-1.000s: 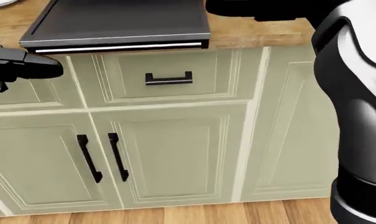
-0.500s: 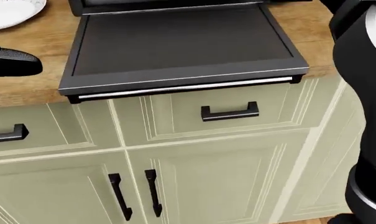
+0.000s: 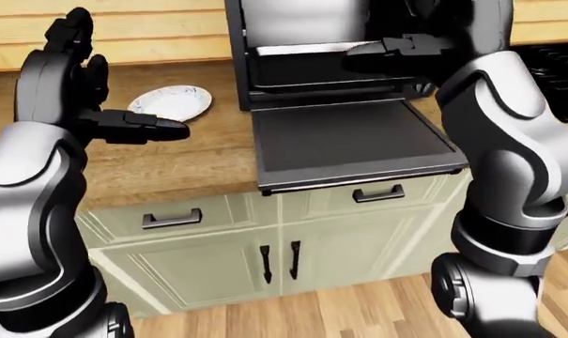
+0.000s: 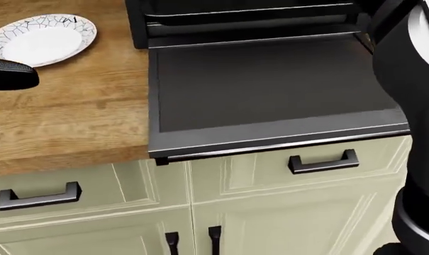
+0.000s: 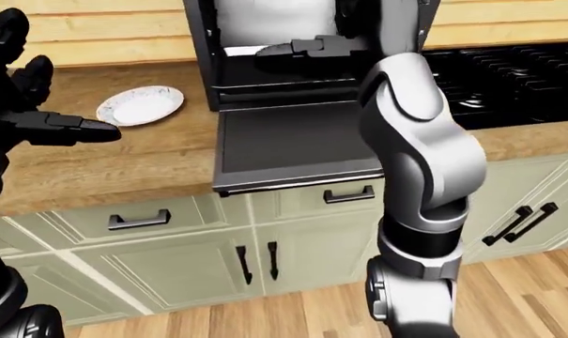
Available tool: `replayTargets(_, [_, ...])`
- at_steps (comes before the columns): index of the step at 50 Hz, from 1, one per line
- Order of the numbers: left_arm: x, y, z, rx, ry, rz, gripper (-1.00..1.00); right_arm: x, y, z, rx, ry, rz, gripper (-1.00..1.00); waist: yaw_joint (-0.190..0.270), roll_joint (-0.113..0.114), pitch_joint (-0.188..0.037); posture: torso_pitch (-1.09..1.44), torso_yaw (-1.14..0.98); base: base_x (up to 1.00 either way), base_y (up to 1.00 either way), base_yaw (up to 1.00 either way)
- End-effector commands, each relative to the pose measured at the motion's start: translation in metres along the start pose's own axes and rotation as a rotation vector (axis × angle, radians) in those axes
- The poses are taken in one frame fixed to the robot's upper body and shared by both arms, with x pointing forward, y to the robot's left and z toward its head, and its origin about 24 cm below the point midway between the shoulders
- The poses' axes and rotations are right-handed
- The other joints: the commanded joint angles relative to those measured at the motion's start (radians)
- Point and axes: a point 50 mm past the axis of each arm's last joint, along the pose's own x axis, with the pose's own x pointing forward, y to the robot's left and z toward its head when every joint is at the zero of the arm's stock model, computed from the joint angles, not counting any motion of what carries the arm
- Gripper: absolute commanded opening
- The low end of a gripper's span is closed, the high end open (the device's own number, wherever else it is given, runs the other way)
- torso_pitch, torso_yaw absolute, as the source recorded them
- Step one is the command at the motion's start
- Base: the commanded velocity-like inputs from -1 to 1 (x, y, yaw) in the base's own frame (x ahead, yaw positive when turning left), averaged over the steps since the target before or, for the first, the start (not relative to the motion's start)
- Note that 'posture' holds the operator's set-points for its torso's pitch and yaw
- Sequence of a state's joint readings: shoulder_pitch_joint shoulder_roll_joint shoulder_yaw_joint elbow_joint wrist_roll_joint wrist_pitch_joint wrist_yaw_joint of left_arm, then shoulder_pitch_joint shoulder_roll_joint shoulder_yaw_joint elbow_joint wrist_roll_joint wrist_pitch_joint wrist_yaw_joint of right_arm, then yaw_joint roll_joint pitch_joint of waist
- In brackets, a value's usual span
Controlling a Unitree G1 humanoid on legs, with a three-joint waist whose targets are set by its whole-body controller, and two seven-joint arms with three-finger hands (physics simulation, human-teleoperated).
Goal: Pick the scone from the tray and place it on the plate on the counter.
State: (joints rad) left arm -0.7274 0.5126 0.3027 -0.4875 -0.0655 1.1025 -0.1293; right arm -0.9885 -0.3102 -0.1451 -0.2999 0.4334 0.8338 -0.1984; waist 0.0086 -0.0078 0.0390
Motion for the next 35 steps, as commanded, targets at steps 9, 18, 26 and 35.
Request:
replayTargets(9, [-0.003,0.0,0.02,0.02,-0.105,0.003,1.0,-0.003,-0.005,0.02,0.001,-0.098,-0.021,1.0,-0.008,-0.031,-0.019,0.0,0.0,0.16,0.08,0.0])
replayTargets(18, [-0.003,0.002,0.024,0.032,-0.106,0.008,1.0,-0.004,-0.005,0.023,0.006,-0.1,-0.021,1.0,-0.025,0.067,-0.014,0.0,0.0,0.18,0.14,0.0])
replayTargets(26, [-0.005,0.004,0.024,0.034,-0.108,0.016,1.0,-0.005,-0.003,0.026,0.01,-0.101,-0.02,1.0,-0.023,0.073,-0.003,0.0,0.0,0.07,0.11,0.0])
replayTargets(35, [-0.008,0.005,0.023,0.04,-0.106,0.02,1.0,-0.005,-0.003,0.026,0.01,-0.103,-0.018,1.0,-0.014,-0.027,-0.024,0.0,0.0,0.0,0.32,0.0])
